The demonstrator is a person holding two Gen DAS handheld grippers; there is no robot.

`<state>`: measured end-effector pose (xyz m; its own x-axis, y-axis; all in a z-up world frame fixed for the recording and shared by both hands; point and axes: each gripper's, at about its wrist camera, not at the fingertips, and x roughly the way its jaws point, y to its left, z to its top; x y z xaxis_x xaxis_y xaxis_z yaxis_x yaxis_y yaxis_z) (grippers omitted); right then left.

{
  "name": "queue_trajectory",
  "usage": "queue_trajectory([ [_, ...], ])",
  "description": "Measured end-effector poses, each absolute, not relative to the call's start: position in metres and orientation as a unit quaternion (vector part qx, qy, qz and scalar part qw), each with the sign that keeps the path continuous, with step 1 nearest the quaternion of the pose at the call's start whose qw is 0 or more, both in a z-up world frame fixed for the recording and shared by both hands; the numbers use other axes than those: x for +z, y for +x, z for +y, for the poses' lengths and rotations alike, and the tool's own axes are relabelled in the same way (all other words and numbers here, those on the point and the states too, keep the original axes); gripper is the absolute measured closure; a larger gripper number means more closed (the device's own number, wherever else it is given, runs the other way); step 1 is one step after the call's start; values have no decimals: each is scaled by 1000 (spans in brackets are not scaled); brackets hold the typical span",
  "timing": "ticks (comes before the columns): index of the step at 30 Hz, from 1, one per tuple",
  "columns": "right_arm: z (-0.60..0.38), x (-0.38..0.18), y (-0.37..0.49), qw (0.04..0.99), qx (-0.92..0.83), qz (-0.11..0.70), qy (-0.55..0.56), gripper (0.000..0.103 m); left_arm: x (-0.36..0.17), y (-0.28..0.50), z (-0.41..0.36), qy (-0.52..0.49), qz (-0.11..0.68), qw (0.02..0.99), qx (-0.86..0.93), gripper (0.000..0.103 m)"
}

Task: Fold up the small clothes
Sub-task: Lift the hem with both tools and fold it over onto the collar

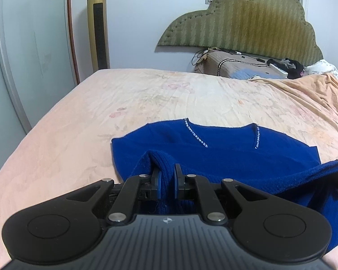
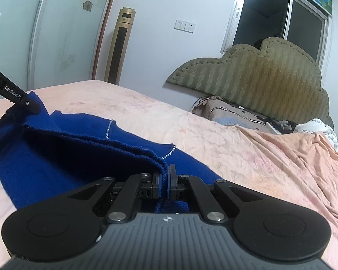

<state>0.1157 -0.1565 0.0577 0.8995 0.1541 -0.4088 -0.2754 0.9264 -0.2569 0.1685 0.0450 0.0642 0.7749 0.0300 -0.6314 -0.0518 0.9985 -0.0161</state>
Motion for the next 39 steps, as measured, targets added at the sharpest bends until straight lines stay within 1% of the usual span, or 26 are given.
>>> queue_trajectory([
  [11,-159,62,152,962,106,196,-160,99,67,204,36,3,330,944,29,93],
  [31,-154,17,236,944,102,259,-179,99,15,291,27,24,398,916,36,93],
  [32,-155,14,239,943,102,262,-178,98,12,294,27,25,402,915,35,93],
  [35,-157,8,248,941,101,271,-175,92,7,299,27,29,407,912,36,91],
  [37,-158,4,253,940,102,276,-172,92,5,302,27,28,411,911,34,90],
  [39,-159,1,257,939,103,280,-172,92,4,304,29,25,416,908,33,88],
])
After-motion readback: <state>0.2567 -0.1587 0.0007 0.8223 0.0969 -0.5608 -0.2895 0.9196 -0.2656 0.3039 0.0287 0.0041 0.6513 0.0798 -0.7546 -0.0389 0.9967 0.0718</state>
